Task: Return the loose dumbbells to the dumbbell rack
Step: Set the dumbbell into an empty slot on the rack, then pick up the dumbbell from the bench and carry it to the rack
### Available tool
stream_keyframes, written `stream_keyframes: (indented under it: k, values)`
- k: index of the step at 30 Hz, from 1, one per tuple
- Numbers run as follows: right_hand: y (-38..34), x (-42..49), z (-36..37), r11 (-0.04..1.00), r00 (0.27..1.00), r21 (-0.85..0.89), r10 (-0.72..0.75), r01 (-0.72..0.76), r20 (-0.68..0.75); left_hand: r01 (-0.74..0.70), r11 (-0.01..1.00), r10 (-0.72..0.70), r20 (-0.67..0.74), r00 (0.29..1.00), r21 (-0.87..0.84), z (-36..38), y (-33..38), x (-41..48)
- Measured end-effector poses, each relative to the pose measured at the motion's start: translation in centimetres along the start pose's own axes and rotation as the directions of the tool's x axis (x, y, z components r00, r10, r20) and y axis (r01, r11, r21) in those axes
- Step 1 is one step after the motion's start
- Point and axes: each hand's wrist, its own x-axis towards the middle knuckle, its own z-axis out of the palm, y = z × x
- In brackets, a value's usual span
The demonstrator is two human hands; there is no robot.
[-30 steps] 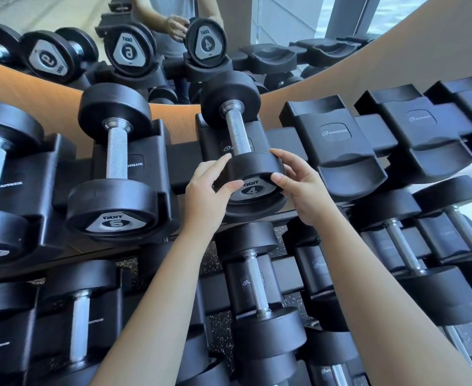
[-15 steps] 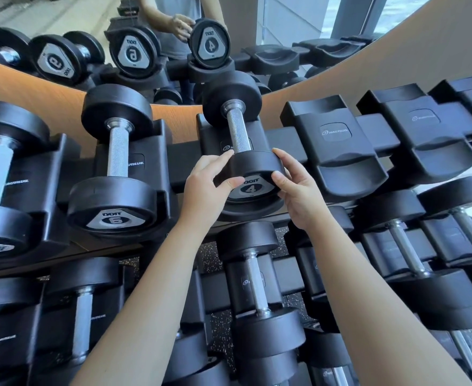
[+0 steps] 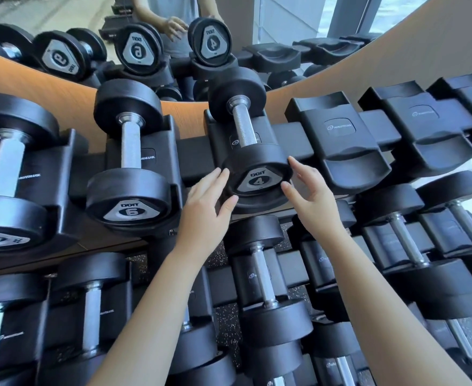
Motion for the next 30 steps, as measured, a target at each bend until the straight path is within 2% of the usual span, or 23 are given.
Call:
stream_keyframes:
  k: [5, 15, 24, 30]
  values:
    - [-1.3, -3.8, 1.2, 0.965, 0.993, -0.261, -0.028, -0.002, -0.112, -0.045, 0.992, 0.043, 0.017, 0.999, 0.116, -1.6, -0.4, -2.7]
    - [-7.2, -12.7, 7.3, 0.81, 0.991, -0.585, -0.108, 0.043, -0.078, -0.149, 0.938, 0.151, 0.019, 0.988, 0.312, -7.1, -2.4, -9.7]
    - [-12.2, -21.8, 15.3, 0.734, 0.989, -0.669, -0.15, 0.116, 0.007, -0.161, 0.923, 0.165, 0.017, 0.986, 0.349, -14.0, -6.3, -18.1]
    - [-15.3, -25.7, 21.3, 0.725, 0.98, -0.661, -0.173, 0.194, 0.097, -0.096, 0.908, 0.116, -0.025, 0.993, 0.408, -18.6, -10.7, -22.9]
